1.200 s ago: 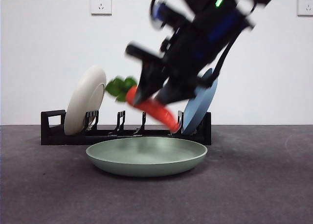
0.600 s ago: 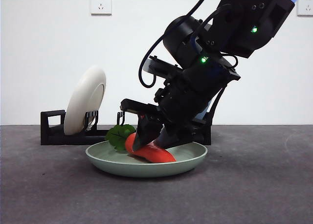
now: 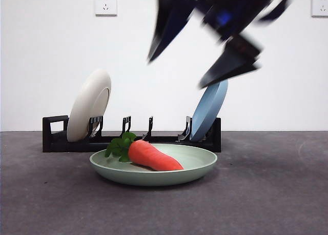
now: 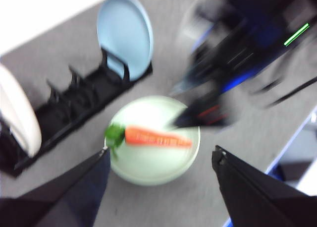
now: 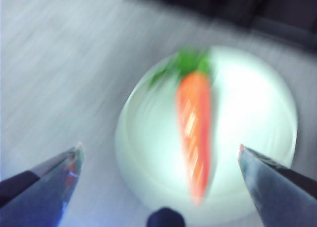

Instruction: Take the green plate from the plate rack,put the plate on the table,take the carrot from the table,put the carrot in the plate

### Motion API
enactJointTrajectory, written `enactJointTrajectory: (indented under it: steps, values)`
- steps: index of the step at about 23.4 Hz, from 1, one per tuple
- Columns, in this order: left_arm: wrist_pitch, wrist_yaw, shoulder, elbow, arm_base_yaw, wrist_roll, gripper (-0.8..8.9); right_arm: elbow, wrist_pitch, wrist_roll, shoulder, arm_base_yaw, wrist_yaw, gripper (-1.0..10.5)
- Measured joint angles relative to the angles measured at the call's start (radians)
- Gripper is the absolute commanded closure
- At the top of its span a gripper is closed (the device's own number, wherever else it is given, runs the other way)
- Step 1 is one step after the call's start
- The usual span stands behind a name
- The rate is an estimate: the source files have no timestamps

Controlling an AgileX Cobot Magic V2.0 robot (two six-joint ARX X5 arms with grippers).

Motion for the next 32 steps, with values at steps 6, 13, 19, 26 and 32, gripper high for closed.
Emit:
enactJointTrajectory:
  steps: [6, 13, 19, 26, 32]
  values:
    - [-0.061, 0.09, 0.0, 0.0, 0.0, 0.0, 4.68, 0.0, -0.51, -0.014, -0.364, 0.0, -0.009, 4.2]
    - [-0.105, 0.203, 0.0, 0.0, 0.0, 0.0, 5.96, 0.0, -0.624, -0.014, -0.561, 0.0, -0.01, 7.0]
    - [-0.13, 0.211, 0.0, 0.0, 0.0, 0.0, 8.22, 0.0, -0.634, -0.014, -0.642, 0.0, -0.009, 9.6]
    - [-0.13, 0.209, 0.0, 0.0, 0.0, -0.002, 8.16, 0.0, -0.637, -0.014, -0.647, 0.0, -0.006, 9.4]
    - [-0.13, 0.209, 0.0, 0.0, 0.0, -0.002, 8.16, 0.0, -0.637, -0.015, -0.648, 0.0, -0.006, 9.4]
